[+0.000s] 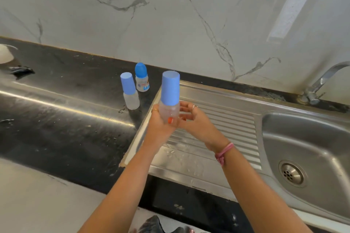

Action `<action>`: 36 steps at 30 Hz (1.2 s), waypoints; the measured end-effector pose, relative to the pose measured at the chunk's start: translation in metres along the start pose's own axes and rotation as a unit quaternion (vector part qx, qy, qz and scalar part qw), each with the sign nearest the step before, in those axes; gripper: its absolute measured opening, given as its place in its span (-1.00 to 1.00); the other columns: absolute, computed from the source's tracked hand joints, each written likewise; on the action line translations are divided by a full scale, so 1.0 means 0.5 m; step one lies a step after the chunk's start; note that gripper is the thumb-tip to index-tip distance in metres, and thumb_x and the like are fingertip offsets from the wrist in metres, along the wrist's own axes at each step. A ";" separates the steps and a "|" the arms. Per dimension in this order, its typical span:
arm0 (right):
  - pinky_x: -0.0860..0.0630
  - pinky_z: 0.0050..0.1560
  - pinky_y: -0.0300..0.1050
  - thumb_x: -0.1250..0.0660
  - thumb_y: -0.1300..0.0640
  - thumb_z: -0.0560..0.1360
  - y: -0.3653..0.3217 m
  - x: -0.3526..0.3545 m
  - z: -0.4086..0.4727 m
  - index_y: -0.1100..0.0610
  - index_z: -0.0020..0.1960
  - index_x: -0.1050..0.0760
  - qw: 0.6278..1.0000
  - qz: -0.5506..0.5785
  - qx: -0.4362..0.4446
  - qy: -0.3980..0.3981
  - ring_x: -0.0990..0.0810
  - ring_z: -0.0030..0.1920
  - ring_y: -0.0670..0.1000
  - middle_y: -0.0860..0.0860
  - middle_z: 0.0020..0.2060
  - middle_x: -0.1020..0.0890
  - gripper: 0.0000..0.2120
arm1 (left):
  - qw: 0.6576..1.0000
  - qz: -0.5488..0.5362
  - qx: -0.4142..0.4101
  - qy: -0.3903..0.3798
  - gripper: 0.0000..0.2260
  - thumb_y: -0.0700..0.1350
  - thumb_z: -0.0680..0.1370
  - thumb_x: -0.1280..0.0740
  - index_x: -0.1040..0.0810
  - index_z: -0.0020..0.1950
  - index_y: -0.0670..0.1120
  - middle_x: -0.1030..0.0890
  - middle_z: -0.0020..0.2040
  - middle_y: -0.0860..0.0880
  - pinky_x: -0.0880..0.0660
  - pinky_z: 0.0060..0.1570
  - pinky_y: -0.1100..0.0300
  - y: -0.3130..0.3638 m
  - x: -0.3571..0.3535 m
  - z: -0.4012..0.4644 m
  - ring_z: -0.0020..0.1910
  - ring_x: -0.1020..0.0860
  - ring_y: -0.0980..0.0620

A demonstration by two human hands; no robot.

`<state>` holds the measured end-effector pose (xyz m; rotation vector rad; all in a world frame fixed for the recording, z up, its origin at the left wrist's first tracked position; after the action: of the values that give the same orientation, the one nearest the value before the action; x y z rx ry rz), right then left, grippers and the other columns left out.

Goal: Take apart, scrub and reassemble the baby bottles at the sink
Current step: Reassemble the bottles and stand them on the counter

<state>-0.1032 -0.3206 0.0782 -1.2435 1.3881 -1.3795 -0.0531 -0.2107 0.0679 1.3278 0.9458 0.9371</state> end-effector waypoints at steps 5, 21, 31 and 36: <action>-0.61 0.09 0.08 -0.55 0.06 0.36 0.019 -0.091 0.019 -0.04 0.22 -0.55 1.000 0.005 0.006 0.029 -0.65 0.06 0.04 -0.02 0.06 -0.66 -0.55 | 0.997 0.075 0.010 -0.035 -0.46 -0.20 0.44 -0.50 -0.26 0.26 0.03 -0.47 0.17 0.00 -0.55 -0.07 0.31 -0.051 0.086 -0.009 0.14 -0.56 0.03; -0.58 0.16 -0.06 -0.50 0.13 0.43 0.092 -0.384 0.101 -0.06 0.23 -0.46 0.991 0.000 -0.040 0.129 -0.60 0.10 -0.02 -0.07 0.12 -0.60 -0.57 | 0.977 0.208 -0.040 0.023 -0.50 -0.04 0.42 -0.53 -0.44 0.29 -0.01 -0.56 0.17 0.06 -0.41 -0.12 0.49 -0.100 0.424 0.042 0.08 -0.54 0.11; -0.55 0.18 -0.09 -0.49 0.14 0.44 0.111 -0.385 0.108 -0.07 0.20 -0.43 0.979 -0.036 -0.061 0.190 -0.57 0.09 -0.03 -0.10 0.09 -0.58 -0.59 | 0.978 0.207 -0.037 0.000 -0.49 -0.10 0.43 -0.53 -0.43 0.32 -0.08 -0.56 0.23 -0.05 -0.48 0.05 0.32 -0.132 0.408 0.068 0.10 -0.51 0.11; -0.52 0.20 -0.07 -0.48 0.14 0.44 0.118 -0.378 0.110 0.00 0.28 -0.44 0.977 -0.049 -0.072 0.193 -0.56 0.13 -0.01 -0.05 0.14 -0.58 -0.55 | 0.977 0.212 -0.028 0.003 -0.48 -0.11 0.44 -0.51 -0.42 0.34 -0.10 -0.55 0.25 -0.08 -0.45 0.13 0.24 -0.144 0.395 0.070 0.16 -0.52 0.05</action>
<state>-0.0185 -0.1519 -0.0032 -1.1894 1.7368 -1.6788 0.0488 -0.0392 -0.0073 1.5087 0.6425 1.2829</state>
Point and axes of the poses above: each hand's wrist, its own z-axis towards the middle knuckle, its own x-axis out of the back of the hand, y = z × x, the point moved 8 cm from there along z, towards the middle knuckle
